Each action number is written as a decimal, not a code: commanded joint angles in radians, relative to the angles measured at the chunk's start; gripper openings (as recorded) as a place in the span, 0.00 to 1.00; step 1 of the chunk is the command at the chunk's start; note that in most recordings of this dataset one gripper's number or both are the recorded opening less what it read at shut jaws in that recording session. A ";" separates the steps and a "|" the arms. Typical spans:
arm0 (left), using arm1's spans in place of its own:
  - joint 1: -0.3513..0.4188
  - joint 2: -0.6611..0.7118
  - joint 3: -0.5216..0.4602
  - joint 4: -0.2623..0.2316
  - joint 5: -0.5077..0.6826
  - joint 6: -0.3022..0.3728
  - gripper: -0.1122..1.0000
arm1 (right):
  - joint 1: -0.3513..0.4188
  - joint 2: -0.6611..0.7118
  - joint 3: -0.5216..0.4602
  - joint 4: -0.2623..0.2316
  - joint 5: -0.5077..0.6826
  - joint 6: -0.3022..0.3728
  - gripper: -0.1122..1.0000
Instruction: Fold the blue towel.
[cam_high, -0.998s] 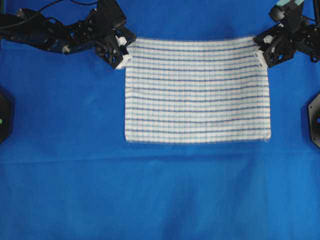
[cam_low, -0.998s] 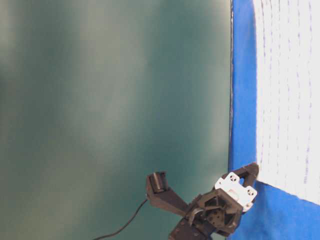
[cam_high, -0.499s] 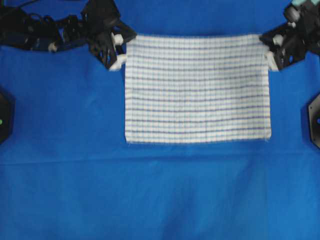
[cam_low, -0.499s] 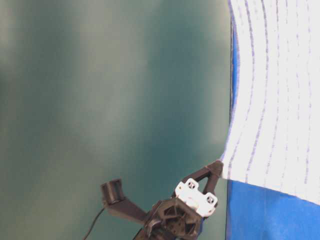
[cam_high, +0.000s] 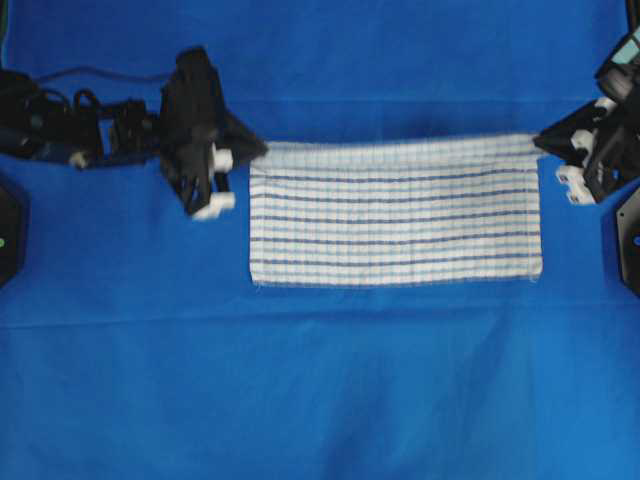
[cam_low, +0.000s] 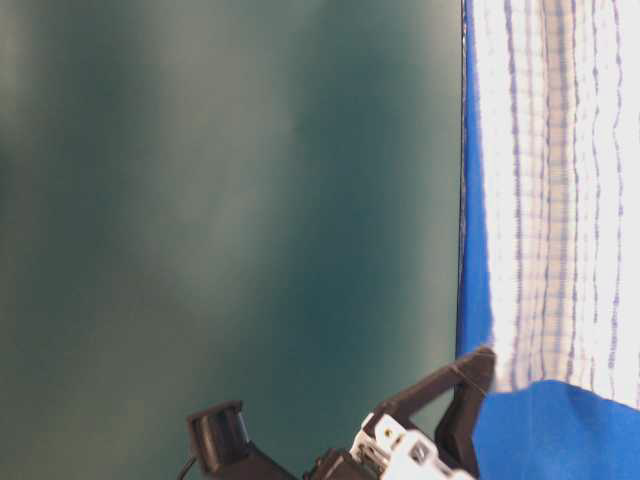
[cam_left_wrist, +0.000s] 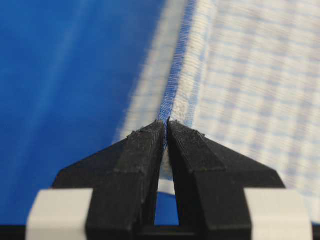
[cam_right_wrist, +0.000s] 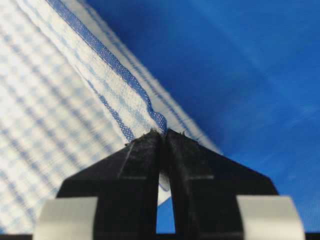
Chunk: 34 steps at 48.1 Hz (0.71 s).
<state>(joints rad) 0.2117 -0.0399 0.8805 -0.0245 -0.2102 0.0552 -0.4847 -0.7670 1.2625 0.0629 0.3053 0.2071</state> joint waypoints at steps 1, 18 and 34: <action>-0.043 -0.035 0.000 0.000 -0.003 -0.015 0.13 | 0.067 -0.028 -0.009 0.006 0.032 0.032 0.15; -0.190 -0.034 -0.002 0.000 0.012 -0.104 0.13 | 0.299 0.009 -0.006 0.006 0.071 0.166 0.15; -0.241 -0.006 -0.011 0.000 0.021 -0.144 0.13 | 0.408 0.103 -0.009 0.008 0.069 0.238 0.15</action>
<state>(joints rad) -0.0215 -0.0430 0.8882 -0.0245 -0.1856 -0.0874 -0.0905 -0.6796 1.2655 0.0675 0.3774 0.4403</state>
